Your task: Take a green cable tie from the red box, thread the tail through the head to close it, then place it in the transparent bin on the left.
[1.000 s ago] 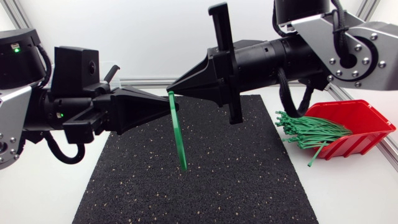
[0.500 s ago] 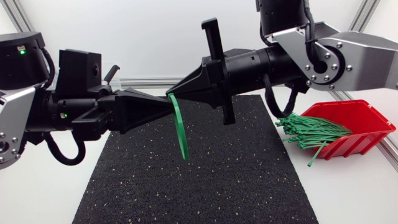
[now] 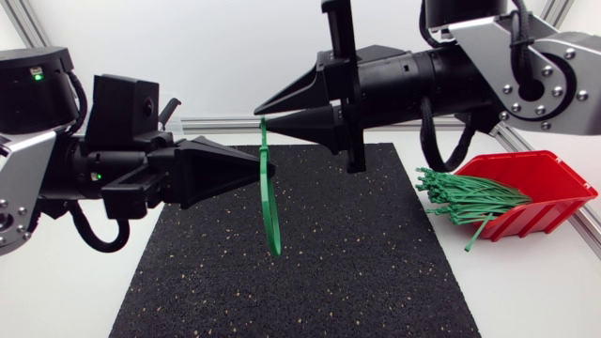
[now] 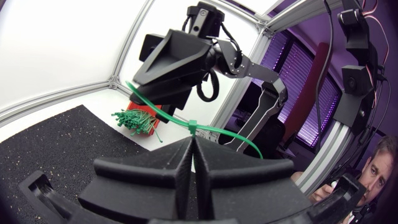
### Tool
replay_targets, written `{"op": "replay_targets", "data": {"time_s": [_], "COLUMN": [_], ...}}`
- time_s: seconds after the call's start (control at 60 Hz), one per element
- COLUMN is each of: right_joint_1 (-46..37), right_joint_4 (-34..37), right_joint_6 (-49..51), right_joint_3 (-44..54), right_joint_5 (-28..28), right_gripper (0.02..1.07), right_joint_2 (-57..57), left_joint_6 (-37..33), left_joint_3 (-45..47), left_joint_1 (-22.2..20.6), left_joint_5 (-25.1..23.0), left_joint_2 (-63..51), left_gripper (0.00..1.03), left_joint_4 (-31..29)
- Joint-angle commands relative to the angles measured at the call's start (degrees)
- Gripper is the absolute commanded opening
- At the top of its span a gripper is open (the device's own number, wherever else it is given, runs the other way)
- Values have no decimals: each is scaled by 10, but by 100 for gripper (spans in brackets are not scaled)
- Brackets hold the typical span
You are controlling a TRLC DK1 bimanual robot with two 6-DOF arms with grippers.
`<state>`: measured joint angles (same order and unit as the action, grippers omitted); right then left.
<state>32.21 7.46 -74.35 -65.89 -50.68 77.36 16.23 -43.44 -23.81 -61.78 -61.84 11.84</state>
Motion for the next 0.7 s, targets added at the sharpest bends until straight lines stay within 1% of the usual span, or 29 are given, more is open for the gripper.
{"op": "replay_targets", "data": {"time_s": [0.0,0.033,0.067,0.217,0.267,0.317,0.35,0.383,0.483,0.567,0.633,0.683], "right_joint_1": [3,2,0,-14,-17,-20,-22,-23,-26,-28,-24,-19], "right_joint_4": [5,15,26,37,40,55,69,83,108,134,150,172], "right_joint_6": [24,43,58,89,101,112,126,143,191,223,258,281], "right_joint_3": [10,8,8,9,8,5,1,-3,-7,-13,-14,-20], "right_joint_5": [8,14,19,49,73,80,84,102,149,182,241,271], "right_gripper": [76,85,89,89,90,95,95,96,102,102,102,102], "right_joint_2": [-5,-1,1,1,0,0,1,3,11,20,21,21], "left_joint_6": [-9,-9,-9,-32,-41,-45,-51,-56,-74,-91,-104,-115], "left_joint_3": [-18,-21,-22,-39,-46,-52,-55,-59,-73,-84,-92,-96], "left_joint_1": [-4,-4,-4,-8,-11,-13,-16,-17,-19,-26,-31,-37], "left_joint_5": [17,24,25,64,79,90,101,108,132,155,178,197], "left_joint_2": [-9,-10,-10,-10,-10,-10,-10,-10,-13,-12,-8,-5], "left_gripper": [3,3,3,3,3,3,3,3,3,3,3,3], "left_joint_4": [-9,-14,-17,-67,-84,-96,-103,-113,-145,-173,-196,-212]}}
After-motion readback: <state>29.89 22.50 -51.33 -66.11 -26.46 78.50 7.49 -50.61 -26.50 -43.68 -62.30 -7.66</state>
